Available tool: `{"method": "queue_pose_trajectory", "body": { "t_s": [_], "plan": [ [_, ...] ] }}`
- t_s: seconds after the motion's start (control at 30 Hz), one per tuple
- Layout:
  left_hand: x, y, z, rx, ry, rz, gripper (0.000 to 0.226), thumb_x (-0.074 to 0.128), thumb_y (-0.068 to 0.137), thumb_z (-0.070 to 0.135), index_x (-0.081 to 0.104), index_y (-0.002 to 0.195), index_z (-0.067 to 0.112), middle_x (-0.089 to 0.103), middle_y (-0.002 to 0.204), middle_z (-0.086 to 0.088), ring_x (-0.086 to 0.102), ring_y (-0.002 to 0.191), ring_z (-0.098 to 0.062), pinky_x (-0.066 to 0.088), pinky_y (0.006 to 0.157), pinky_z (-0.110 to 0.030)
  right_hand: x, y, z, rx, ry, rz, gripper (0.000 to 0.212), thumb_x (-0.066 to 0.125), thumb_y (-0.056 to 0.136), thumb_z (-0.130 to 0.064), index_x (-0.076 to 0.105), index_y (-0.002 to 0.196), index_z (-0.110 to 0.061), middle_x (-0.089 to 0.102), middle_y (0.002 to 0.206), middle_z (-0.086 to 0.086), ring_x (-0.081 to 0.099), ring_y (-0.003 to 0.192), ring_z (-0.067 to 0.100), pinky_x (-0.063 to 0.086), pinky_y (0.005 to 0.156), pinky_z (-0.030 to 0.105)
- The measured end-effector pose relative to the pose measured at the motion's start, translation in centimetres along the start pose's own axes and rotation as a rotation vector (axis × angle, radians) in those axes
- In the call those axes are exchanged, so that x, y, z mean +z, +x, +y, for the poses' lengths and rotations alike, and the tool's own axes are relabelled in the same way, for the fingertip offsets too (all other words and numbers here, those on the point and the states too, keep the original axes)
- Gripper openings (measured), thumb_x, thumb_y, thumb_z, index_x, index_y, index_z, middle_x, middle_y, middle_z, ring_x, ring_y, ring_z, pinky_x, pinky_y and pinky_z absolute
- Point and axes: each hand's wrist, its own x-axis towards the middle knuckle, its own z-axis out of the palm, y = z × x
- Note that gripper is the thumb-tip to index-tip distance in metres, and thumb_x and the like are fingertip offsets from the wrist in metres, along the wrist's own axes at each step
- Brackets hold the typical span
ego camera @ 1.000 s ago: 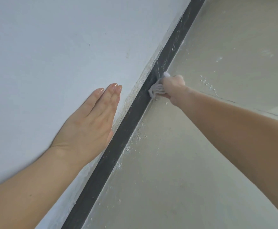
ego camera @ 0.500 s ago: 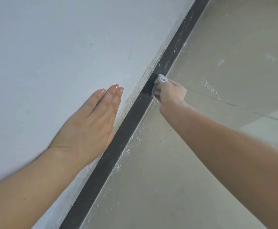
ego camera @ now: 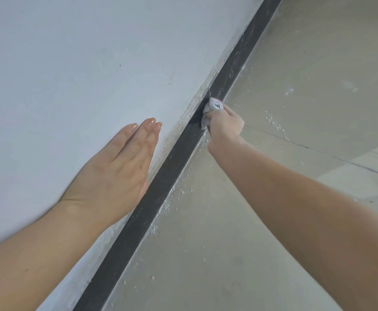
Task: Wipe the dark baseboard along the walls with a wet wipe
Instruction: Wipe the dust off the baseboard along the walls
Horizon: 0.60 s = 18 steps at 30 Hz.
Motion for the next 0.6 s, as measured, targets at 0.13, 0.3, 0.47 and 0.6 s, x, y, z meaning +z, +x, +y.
{"method": "queue_pose_trajectory", "body": {
  "t_s": [0.13,0.3,0.47,0.6],
  "plan": [
    [0.1,0.2,0.0,-0.008,-0.036,0.031,0.063,0.010,0.094,0.025,0.019,0.144,-0.012,0.021,0.154,-0.021,0.020,0.143,-0.033,0.008,0.119,-0.043,1.0,-3.2,2.3,-0.046,0.149,0.014,0.027,0.063,0.081,0.000,0.077,0.094,-0.019,0.071,0.084,-0.003,0.057,0.071,0.009,0.042,0.062,0.007],
    [-0.3,0.4,-0.2,-0.025,-0.119,0.044,0.062,0.011,0.093,0.022,0.024,0.142,-0.014,0.026,0.152,-0.024,0.023,0.142,-0.035,0.009,0.118,-0.044,-2.0,-8.9,6.9,-0.021,0.015,-0.251,0.009,0.070,0.081,-0.005,0.075,0.073,-0.004,0.068,0.079,-0.004,0.066,0.087,0.001,0.050,0.083,0.015],
    [-1.2,0.1,-0.8,-0.002,-0.319,0.017,0.063,0.019,0.090,0.022,0.033,0.136,-0.018,0.035,0.146,-0.027,0.031,0.138,-0.037,0.013,0.117,-0.043,-4.6,-9.1,6.8,-0.019,-0.084,-0.301,0.031,0.065,0.082,0.000,0.071,0.052,-0.009,0.059,0.056,0.000,0.054,0.063,0.016,0.052,0.076,0.032],
    [-2.0,-1.6,-1.4,-0.038,-0.420,0.000,0.063,0.019,0.088,0.022,0.038,0.134,-0.017,0.038,0.145,-0.026,0.031,0.138,-0.035,0.011,0.118,-0.041,-2.2,-6.2,5.5,-0.070,0.091,-0.057,0.018,0.059,0.079,0.007,0.072,0.069,0.000,0.054,0.069,0.002,0.048,0.072,0.014,0.046,0.078,0.031]
  ]
}}
